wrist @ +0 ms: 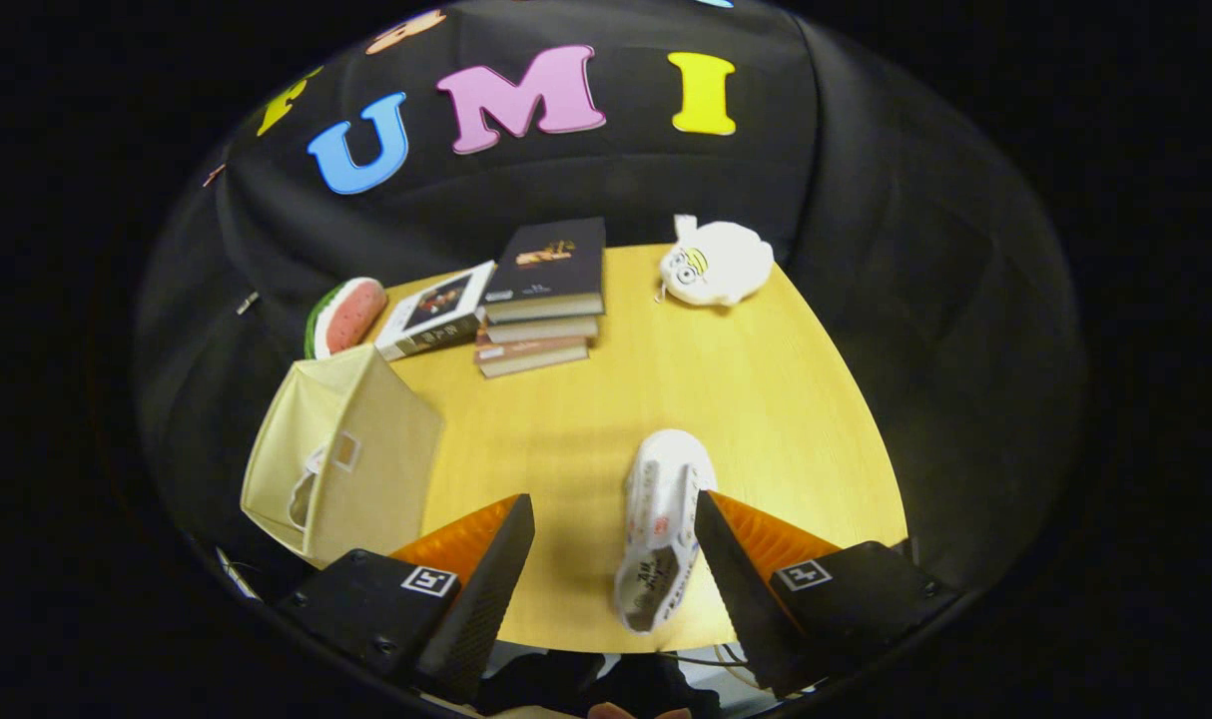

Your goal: Open the storage box then place both shoes into the box .Put the left shoe in first, then the right shoe, with the right side of both shoes facing outward in a uniform manner.

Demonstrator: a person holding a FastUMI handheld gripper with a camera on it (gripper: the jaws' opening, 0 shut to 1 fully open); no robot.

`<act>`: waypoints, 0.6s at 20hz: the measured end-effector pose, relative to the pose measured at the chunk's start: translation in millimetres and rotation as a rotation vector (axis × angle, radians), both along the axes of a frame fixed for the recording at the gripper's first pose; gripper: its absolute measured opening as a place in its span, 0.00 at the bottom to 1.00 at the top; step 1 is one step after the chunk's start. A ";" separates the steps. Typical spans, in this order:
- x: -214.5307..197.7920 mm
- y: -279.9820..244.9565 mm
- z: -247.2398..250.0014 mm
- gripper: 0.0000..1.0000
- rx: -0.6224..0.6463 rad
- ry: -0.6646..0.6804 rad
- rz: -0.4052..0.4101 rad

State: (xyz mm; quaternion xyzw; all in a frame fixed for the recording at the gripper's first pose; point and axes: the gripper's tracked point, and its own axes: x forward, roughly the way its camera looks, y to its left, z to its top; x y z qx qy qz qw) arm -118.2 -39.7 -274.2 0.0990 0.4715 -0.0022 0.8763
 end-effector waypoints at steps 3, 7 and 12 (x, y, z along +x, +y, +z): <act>-27.9 -15.3 -37.2 0.99 -0.002 0.083 -0.032; -44.0 -36.7 -91.7 0.91 -0.076 0.158 -0.021; -16.6 -38.5 -130.5 0.76 -0.120 0.163 -0.020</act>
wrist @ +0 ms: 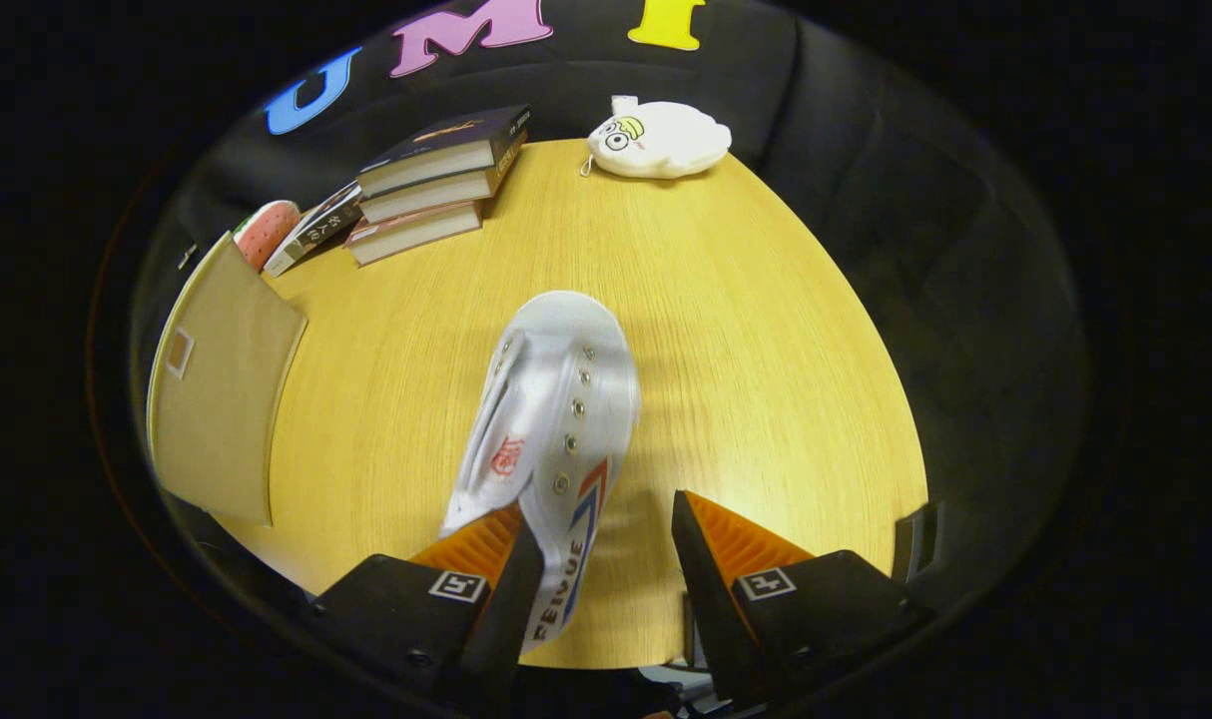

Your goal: Open the storage box then place both shoes into the box .Put the left shoe in first, then the right shoe, with the right side of both shoes facing outward in a uniform manner.

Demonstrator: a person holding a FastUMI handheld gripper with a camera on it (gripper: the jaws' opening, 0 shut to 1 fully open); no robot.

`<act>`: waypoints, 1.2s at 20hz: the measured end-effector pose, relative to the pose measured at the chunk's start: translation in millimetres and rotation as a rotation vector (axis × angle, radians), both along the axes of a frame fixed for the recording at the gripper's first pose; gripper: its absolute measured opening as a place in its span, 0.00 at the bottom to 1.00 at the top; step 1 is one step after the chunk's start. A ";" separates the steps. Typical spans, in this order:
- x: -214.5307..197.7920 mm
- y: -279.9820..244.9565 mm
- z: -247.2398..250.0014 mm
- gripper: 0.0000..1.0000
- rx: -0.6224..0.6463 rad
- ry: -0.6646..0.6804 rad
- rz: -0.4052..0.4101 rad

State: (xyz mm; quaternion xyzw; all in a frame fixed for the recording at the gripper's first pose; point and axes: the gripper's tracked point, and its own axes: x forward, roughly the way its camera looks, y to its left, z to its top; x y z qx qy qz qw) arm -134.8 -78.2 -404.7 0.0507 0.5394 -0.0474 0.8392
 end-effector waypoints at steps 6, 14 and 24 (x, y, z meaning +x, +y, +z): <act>26.4 -9.8 -2.8 0.18 -0.033 -0.064 -0.149; 43.6 34.5 71.3 0.06 0.129 -0.162 -0.206; 92.5 160.0 216.7 0.05 0.357 -0.327 -0.163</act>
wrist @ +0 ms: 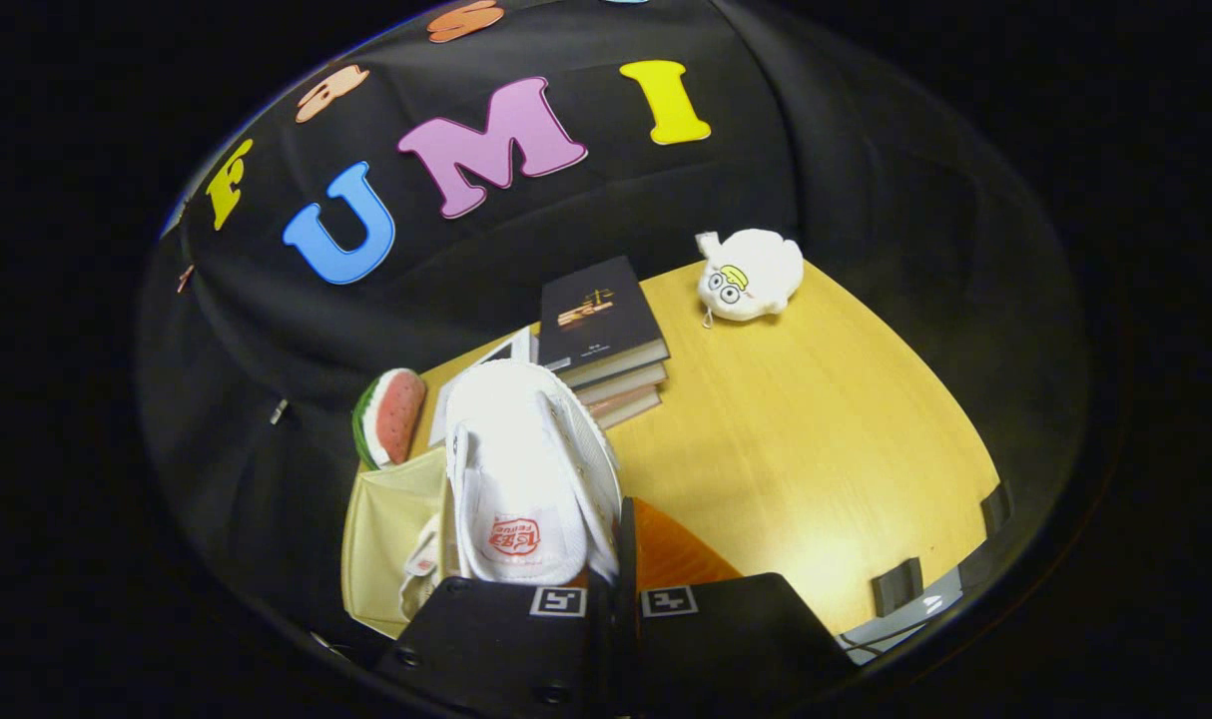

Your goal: Open the storage box then place both shoes into the box .Put the left shoe in first, then the right shoe, with the right side of both shoes facing outward in a uniform manner.

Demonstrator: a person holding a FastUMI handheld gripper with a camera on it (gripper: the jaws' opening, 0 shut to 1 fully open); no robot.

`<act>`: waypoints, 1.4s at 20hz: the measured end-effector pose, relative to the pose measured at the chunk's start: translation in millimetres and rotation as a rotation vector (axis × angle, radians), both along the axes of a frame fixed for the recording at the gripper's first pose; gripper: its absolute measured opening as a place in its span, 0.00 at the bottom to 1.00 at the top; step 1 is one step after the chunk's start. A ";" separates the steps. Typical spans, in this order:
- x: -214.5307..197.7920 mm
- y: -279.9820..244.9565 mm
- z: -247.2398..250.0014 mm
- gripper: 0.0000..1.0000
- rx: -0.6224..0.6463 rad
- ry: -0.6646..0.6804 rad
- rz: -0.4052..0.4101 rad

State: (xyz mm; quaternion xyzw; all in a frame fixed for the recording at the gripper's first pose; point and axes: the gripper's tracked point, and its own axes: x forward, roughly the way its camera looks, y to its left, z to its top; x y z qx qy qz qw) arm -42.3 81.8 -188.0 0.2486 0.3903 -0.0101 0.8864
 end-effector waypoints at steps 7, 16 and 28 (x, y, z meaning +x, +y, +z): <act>1.9 105.2 6.5 0.05 0.035 0.147 0.036; -7.4 176.8 -41.6 0.06 -0.025 0.330 -0.004; 8.3 217.0 -27.7 0.99 -0.184 0.163 0.193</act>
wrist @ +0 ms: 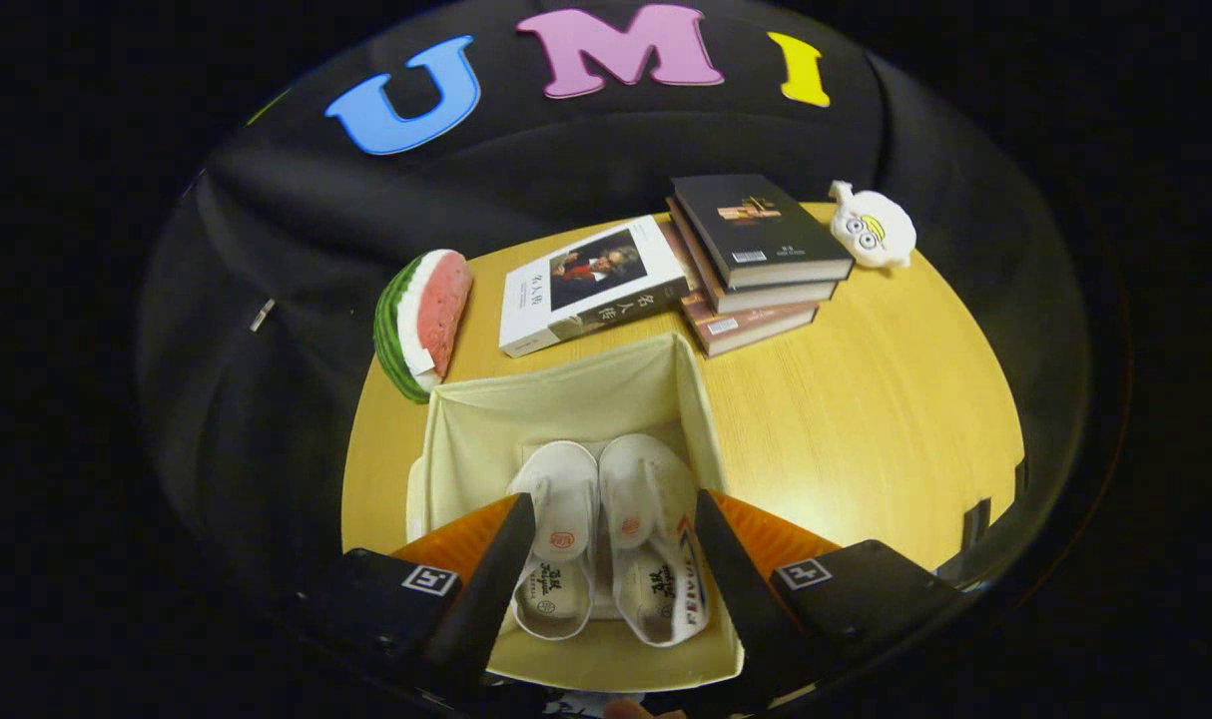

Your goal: Open the storage box then place both shoes into the box .Put the left shoe in first, then the right shoe, with the right side of both shoes facing outward in a uniform manner.

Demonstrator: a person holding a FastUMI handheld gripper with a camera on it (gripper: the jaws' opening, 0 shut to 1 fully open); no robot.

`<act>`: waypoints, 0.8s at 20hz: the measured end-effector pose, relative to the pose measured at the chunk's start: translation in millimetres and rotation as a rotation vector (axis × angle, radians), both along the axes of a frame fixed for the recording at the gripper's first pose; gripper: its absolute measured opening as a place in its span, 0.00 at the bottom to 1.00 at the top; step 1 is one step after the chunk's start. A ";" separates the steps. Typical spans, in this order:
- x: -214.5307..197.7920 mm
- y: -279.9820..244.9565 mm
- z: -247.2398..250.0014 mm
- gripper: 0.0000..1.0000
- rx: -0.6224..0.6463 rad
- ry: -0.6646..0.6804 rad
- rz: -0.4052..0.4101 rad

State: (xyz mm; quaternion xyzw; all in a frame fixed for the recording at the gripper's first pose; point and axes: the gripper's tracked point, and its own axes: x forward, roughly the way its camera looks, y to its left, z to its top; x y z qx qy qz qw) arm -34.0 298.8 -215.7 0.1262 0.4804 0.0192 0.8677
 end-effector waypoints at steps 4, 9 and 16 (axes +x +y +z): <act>0.6 -2.6 9.9 0.99 -0.002 -0.038 0.013; 6.2 -24.8 22.9 0.99 0.015 -0.088 -0.023; 26.2 -96.2 57.5 0.99 -0.081 -0.252 -0.037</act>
